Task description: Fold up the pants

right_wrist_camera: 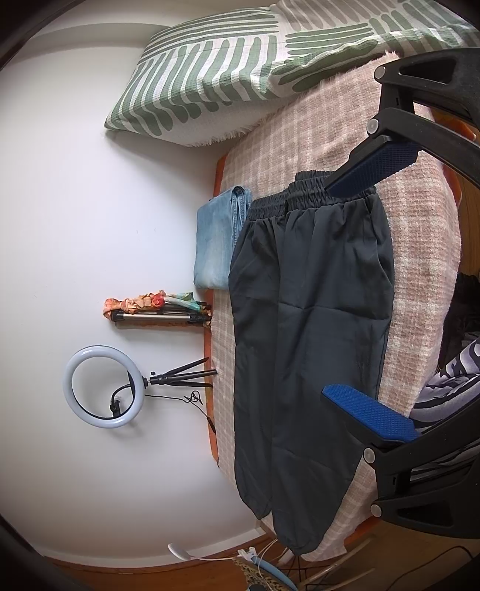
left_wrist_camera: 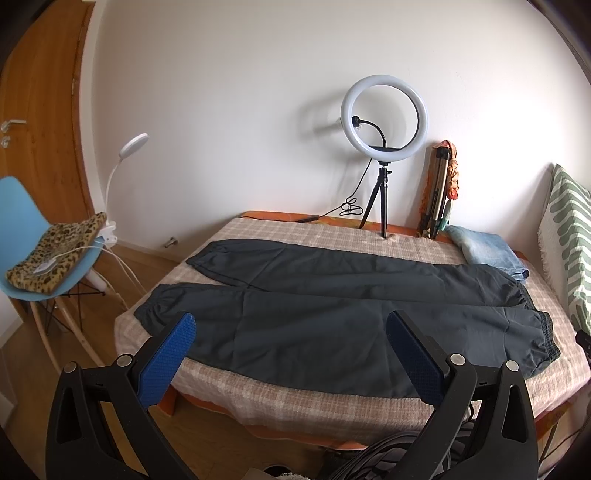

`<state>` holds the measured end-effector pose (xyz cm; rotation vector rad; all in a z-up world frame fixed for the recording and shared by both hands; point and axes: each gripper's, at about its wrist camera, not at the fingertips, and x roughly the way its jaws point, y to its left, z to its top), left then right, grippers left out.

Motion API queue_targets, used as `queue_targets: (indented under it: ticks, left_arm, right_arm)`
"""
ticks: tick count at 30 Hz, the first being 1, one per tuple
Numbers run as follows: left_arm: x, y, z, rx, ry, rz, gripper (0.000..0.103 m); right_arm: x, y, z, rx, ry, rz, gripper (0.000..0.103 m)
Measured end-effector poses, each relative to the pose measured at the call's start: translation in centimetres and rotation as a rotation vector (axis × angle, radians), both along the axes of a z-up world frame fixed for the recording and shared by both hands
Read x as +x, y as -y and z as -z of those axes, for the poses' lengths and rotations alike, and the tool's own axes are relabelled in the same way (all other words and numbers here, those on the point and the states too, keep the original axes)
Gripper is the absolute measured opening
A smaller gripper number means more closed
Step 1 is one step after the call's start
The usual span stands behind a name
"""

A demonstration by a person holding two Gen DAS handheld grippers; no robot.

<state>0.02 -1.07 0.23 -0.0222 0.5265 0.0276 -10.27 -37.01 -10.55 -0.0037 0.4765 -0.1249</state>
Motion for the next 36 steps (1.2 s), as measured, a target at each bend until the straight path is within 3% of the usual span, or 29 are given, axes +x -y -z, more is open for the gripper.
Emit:
queue_targets:
  ticks: [24,36]
  left_arm:
    - [0.0,0.4,0.4,0.001,-0.005,0.006,0.103]
    - [1.8,-2.6,2.9,-0.004,-0.066,-0.01,0.103]
  right_arm:
    - [0.4,-0.2,0.2,-0.01,-0.008,-0.02,0.102]
    - [2.1,-0.9,1.3,-0.065,-0.047,-0.143,0.097]
